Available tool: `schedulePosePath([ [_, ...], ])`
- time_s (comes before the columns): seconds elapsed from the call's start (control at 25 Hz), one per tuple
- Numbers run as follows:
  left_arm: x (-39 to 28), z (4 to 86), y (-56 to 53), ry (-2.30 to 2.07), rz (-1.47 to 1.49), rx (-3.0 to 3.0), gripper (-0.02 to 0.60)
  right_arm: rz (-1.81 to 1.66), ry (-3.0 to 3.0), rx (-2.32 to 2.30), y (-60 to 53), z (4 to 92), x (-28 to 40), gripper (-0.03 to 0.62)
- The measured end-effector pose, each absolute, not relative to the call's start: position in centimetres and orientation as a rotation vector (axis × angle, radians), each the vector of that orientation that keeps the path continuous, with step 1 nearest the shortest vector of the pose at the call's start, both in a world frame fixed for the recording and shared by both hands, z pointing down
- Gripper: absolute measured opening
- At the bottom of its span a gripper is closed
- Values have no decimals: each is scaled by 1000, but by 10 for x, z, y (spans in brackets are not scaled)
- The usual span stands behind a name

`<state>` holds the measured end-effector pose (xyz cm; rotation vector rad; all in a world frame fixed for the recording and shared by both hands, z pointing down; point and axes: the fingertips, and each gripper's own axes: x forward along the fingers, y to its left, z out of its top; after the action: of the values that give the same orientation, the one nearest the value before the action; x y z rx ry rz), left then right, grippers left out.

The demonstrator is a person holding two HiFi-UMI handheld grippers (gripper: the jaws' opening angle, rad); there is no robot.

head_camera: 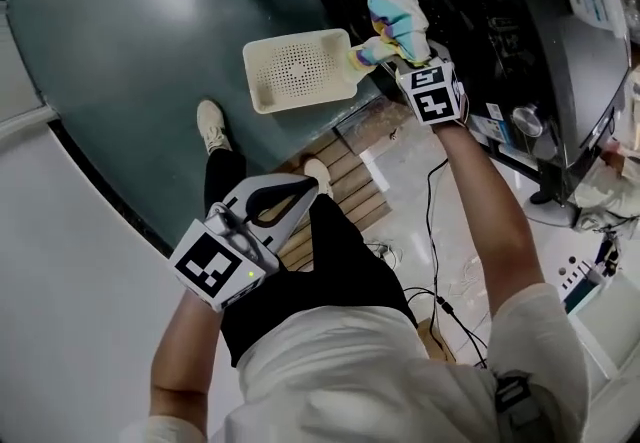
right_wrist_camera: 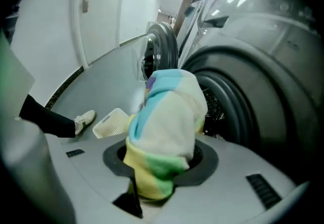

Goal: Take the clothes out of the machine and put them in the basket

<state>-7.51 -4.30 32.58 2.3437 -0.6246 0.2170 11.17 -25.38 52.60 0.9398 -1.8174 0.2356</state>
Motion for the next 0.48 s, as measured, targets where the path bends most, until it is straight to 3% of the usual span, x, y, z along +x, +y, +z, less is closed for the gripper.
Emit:
schedulePosePath([
  [0.48,-77,314,-12,-789,120,2337,-3,75,-2012,706,-192,457,31,163],
])
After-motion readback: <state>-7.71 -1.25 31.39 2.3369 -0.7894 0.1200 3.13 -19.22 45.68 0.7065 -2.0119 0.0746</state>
